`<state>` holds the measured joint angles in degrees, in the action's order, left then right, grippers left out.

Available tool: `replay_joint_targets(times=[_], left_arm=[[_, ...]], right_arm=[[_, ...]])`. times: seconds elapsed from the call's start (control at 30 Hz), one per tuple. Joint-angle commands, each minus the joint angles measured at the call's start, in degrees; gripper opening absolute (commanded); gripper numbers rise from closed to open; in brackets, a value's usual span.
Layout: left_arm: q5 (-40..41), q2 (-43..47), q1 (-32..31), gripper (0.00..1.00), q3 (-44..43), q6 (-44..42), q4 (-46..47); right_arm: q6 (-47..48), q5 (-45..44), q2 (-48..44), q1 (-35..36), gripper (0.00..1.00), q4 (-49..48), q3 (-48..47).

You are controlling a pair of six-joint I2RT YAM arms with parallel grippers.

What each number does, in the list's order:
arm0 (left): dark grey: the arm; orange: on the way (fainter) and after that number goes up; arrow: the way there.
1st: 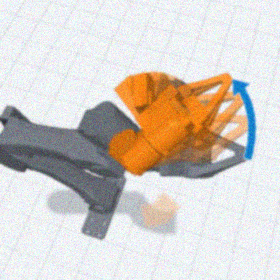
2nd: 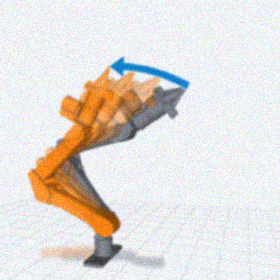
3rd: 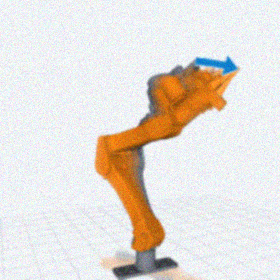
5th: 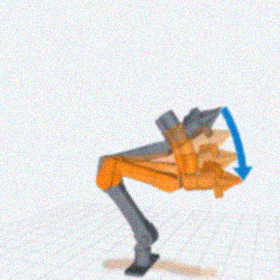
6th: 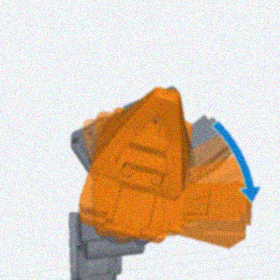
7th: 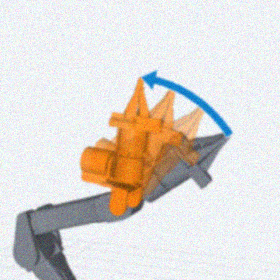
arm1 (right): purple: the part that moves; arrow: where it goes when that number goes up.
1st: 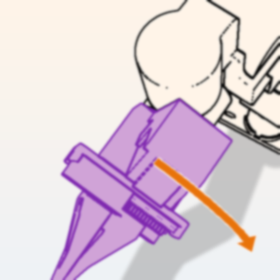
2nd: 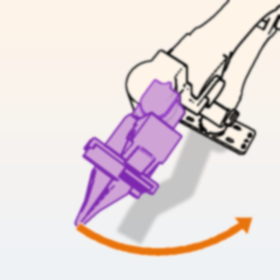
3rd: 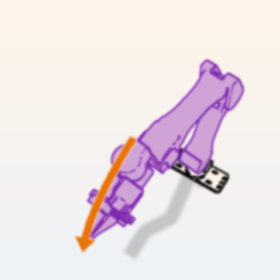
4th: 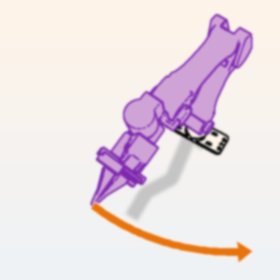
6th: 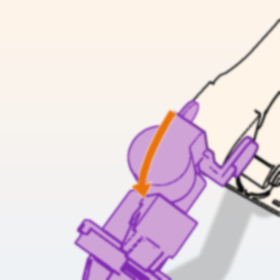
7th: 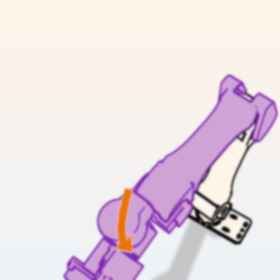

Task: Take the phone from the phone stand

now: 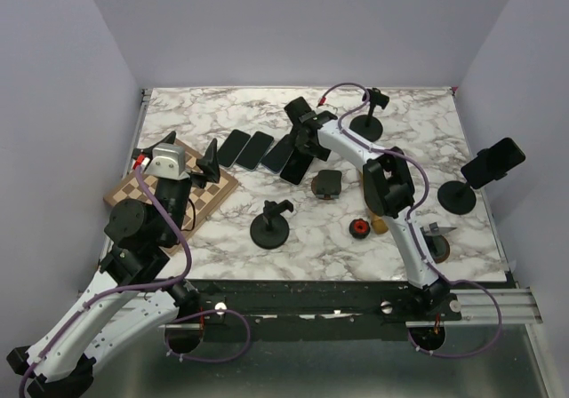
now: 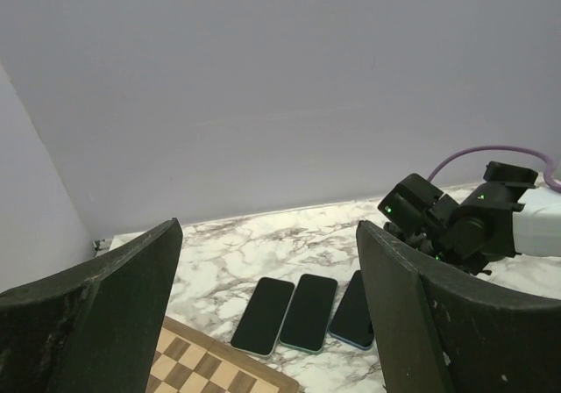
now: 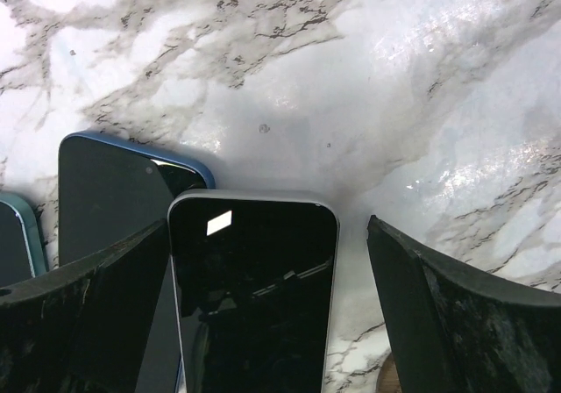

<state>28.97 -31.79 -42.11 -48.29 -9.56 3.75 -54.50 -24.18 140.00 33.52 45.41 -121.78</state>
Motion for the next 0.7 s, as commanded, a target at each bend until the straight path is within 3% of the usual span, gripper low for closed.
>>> replay_joint_targets(times=[0.0,0.2,0.4,0.67], left_arm=[[-0.52,-0.02,0.10,0.88,-0.40,0.60,-0.30],[-0.48,0.14,0.09,0.88,-0.40,0.60,-0.26],[-0.56,0.28,0.05,0.88,-0.53,0.60,-0.40],[-0.84,0.22,0.10,0.88,-0.66,0.91,-0.65]], right_arm=[[1.85,-0.95,3.13,0.20,1.00,2.72,3.33],[-3.66,-2.36,3.62,0.17,1.00,6.46,2.46],[-9.92,-1.15,-1.37,-0.21,0.99,3.17,11.42],[-7.75,-1.03,-3.84,-0.31,0.98,-0.90,15.14]])
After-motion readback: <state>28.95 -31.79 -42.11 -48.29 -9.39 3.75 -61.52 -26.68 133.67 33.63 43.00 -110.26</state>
